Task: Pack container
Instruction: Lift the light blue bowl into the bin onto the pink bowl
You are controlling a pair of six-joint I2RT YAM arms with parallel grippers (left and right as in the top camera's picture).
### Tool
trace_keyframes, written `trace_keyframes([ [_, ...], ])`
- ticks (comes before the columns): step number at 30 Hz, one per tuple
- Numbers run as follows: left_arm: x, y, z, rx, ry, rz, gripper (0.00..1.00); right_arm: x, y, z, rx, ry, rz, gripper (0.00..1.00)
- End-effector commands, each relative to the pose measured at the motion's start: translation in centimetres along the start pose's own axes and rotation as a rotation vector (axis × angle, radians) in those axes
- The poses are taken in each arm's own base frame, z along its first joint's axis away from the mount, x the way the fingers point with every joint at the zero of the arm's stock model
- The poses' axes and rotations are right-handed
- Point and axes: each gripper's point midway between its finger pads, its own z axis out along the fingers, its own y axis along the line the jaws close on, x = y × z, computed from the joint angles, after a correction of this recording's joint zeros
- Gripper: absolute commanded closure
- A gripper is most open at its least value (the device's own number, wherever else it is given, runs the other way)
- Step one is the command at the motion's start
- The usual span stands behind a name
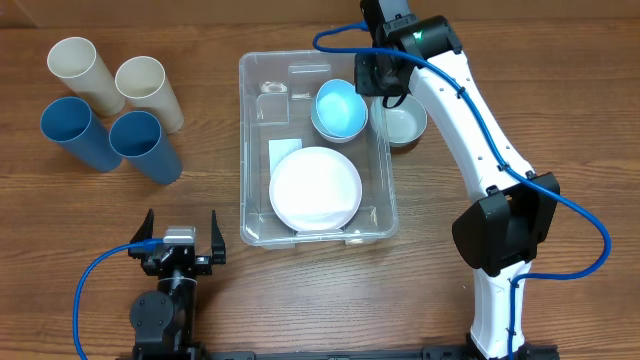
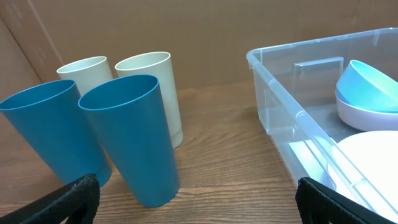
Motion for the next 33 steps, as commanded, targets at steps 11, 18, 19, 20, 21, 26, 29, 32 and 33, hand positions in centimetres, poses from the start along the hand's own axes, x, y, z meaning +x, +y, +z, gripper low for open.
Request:
trace_keyframes([
  [11,-0.1,0.1,0.0,-0.003,-0.007,0.022,0.0,-0.7,4.5,-0.4,-0.155,-0.062,-0.092,0.68],
  [18,-0.1,0.1,0.0,-0.003,-0.007,0.022,0.0,-0.2,7.6,2.3,-0.221,-0.108,-0.167,0.67],
  [19,-0.1,0.1,0.0,-0.003,-0.007,0.022,0.0,0.1,8.2,2.8,-0.232,-0.11,-0.182,0.67],
  [20,-0.1,0.1,0.0,-0.003,-0.007,0.022,0.0,0.3,8.6,3.0,-0.243,-0.111,-0.197,0.67],
  [21,-0.1,0.1,0.0,-0.003,-0.007,0.022,0.0,0.5,9.1,3.3,-0.251,-0.113,-0.206,0.67],
  [26,-0.1,0.1,0.0,-0.003,-0.007,0.022,0.0,2.0,11.7,5.8,-0.268,-0.092,-0.249,0.67],
  [29,-0.1,0.1,0.0,-0.003,-0.007,0.022,0.0,3.1,12.1,7.5,-0.26,-0.056,-0.259,0.67],
  [32,-0.1,0.1,0.0,-0.003,-0.007,0.022,0.0,3.6,12.0,8.6,-0.253,-0.036,-0.259,0.67],
  [33,-0.1,0.1,0.0,-0.003,-0.007,0.022,0.0,3.7,12.0,8.8,-0.252,-0.033,-0.259,0.67],
])
